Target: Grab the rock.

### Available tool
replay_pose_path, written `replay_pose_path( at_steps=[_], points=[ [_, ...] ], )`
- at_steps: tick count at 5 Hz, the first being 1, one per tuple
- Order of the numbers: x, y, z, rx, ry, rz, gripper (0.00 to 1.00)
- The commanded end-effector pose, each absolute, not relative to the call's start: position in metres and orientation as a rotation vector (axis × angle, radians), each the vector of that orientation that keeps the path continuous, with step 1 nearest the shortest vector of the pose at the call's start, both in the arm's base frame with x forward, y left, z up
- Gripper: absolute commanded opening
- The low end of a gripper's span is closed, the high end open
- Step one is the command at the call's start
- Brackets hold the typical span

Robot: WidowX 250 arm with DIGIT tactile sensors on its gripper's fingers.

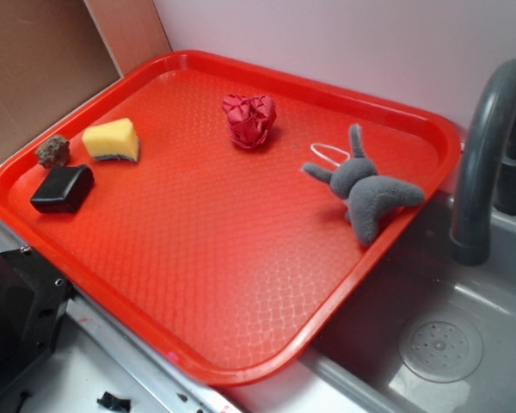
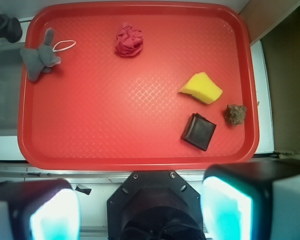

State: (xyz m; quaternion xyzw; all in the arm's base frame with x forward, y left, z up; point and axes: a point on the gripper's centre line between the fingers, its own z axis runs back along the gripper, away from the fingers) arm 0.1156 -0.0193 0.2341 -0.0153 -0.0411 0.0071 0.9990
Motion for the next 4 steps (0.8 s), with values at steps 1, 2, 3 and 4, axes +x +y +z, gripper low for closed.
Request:
replay_pose_path(
  at_steps=[1, 2, 3, 4],
  points=[
    [0.116, -0.019, 0.234, -0.031, -0.082, 0.014, 1.0],
    [0.126, -0.003, 0.222, -0.057, -0.136, 0.264, 1.0],
    [0.138, 0.021, 0.203, -0.049, -0.198, 0.512, 1.0],
    [0.151, 0.049, 0.178, -0.023, -0.218, 0.76, 1.0]
  ],
)
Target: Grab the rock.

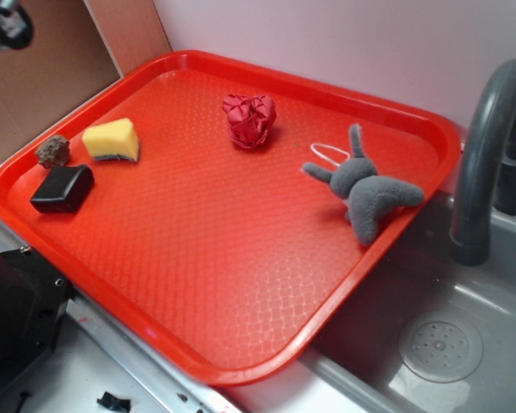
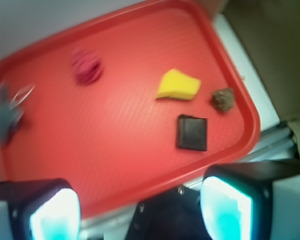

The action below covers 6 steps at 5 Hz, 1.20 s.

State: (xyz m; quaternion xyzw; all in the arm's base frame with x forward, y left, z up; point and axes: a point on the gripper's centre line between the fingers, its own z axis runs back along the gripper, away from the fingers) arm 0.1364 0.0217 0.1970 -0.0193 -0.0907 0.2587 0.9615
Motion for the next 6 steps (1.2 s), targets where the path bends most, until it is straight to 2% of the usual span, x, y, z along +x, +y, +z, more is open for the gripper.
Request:
replay_pose_path(
  at_steps=[1, 2, 3, 5, 6],
  points=[
    [0.166, 0.081, 0.152, 0.02, -0.256, 1.007, 1.0],
    [0.171, 0.113, 0.12, 0.058, -0.269, 1.255, 1.0],
    [0.162, 0.135, 0.095, 0.148, -0.277, 1.495, 1.0],
    [0.14, 0.149, 0.061, 0.392, -0.237, 1.959, 1.0],
    [0.138, 0.15, 0.049, 0.463, -0.246, 1.999, 1.0]
  ],
)
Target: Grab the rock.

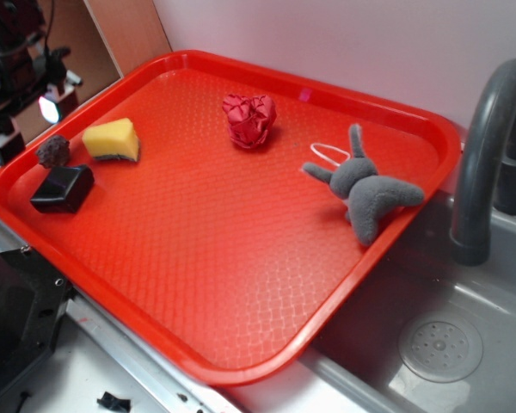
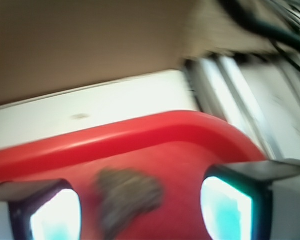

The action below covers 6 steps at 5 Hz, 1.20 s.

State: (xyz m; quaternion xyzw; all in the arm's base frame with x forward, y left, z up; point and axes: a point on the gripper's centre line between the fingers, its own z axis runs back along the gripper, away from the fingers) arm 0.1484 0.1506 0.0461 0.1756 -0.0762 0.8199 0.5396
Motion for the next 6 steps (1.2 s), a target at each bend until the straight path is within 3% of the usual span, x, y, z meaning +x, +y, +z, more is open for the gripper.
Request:
replay_pose_path(
  at_steps=[1, 2, 4, 5, 6],
  points=[
    [0.138, 0.149, 0.037, 0.516, -0.278, 1.943, 1.0],
    [0.142, 0.145, 0.023, 0.53, -0.306, 1.879, 1.0],
    [0.149, 0.139, 0.018, 0.495, -0.294, 1.813, 1.0],
    [0.149, 0.138, 0.019, 0.486, -0.289, 1.809, 0.0],
    [0.151, 0.133, 0.024, 0.454, -0.302, 1.812, 0.0]
  ],
)
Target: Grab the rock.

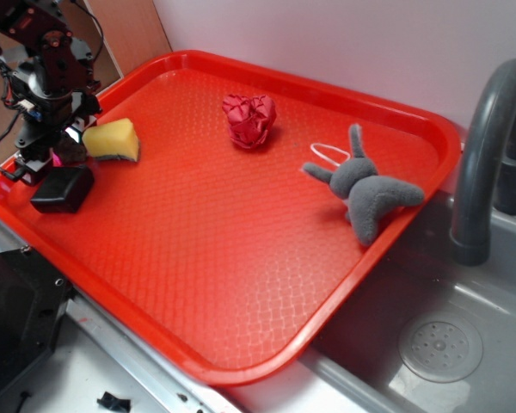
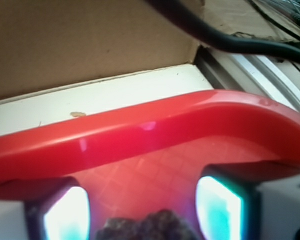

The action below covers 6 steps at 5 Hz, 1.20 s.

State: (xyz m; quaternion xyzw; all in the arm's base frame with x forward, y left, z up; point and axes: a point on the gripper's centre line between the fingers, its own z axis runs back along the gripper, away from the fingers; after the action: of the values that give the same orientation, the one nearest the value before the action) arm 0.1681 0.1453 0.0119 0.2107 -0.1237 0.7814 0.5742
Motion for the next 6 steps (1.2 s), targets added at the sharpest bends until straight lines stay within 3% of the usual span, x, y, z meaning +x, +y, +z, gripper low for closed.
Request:
replay_pose_path(
  at_steps=[1, 2, 3, 4, 5, 6],
  points=[
    [0.156, 0.129, 0.043, 0.384, -0.291, 1.772, 0.0],
    [0.164, 0.121, 0.089, 0.298, -0.291, 1.558, 0.0],
    [0.179, 0.099, 0.14, 0.161, -0.269, 1.323, 0.0],
    [0.186, 0.068, 0.18, 0.049, -0.196, 1.085, 0.0],
    [0.187, 0.028, 0.198, -0.095, -0.121, 0.846, 0.0],
    [0.178, -0.003, 0.221, -0.176, -0.13, 0.596, 0.0]
  ],
)
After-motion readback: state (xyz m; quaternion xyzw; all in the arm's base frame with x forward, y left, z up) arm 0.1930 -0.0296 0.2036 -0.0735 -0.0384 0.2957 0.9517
